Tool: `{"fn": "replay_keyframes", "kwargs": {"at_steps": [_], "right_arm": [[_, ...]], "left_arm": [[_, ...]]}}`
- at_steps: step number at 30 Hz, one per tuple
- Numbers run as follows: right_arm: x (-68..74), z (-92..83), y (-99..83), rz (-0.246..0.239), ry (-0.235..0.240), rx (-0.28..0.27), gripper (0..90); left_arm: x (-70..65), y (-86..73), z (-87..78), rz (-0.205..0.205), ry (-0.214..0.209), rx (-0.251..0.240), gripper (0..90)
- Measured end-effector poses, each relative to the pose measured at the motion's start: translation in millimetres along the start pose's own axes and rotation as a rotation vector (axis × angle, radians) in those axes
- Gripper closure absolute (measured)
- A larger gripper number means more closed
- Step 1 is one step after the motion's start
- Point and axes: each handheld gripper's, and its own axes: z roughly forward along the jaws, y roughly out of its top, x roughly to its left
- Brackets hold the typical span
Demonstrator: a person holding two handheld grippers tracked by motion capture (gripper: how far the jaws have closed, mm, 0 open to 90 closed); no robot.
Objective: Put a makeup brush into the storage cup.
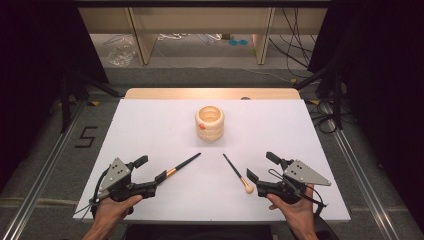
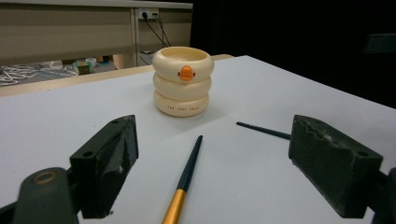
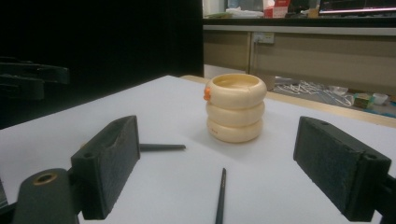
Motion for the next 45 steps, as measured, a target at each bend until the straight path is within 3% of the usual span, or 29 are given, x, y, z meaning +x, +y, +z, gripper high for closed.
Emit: {"fn": "replay_keyframes", "kwargs": {"at_steps": [1,17,25,28,29,35,37,41,45], "right_arm": [[0.1,-0.7,0.3,0.002,0.005,0.018,15.6],[-1.6,0.0,-0.4,0.001,0.012,0.022,15.7],[-3.1,0.2,-0.5,-0.003,0.009,0.018,15.7],[-1.8,0.5,-0.2,0.000,0.014,0.017,15.8],[-1.8,0.6,-0.1,-0.002,0.014,0.019,15.8],[0.0,1.3,0.3,-0.002,0.025,0.008,15.8],[0.0,0.8,0.8,-0.009,0.026,0.026,15.8],[0.0,2.5,0.1,-0.010,0.028,0.015,15.9],[0.1,3.3,-0.2,-0.009,0.044,0.029,16.1]], "left_arm": [[-0.3,0.2,-0.4,-0.001,0.006,0.008,15.8],[0.9,-0.1,3.8,-0.006,0.000,0.041,15.7],[1.9,0.0,9.3,-0.025,-0.006,0.089,15.8],[2.2,0.8,11.8,0.001,-0.008,0.127,15.8],[1.0,0.7,13.3,-0.018,-0.010,0.135,15.8],[1.9,3.1,21.3,0.004,-0.038,0.192,15.8],[2.0,3.8,23.3,0.009,-0.048,0.204,15.8],[0.5,10.5,34.5,0.051,-0.067,0.267,15.9],[-0.8,14.3,42.8,0.087,-0.069,0.298,18.3]]}}
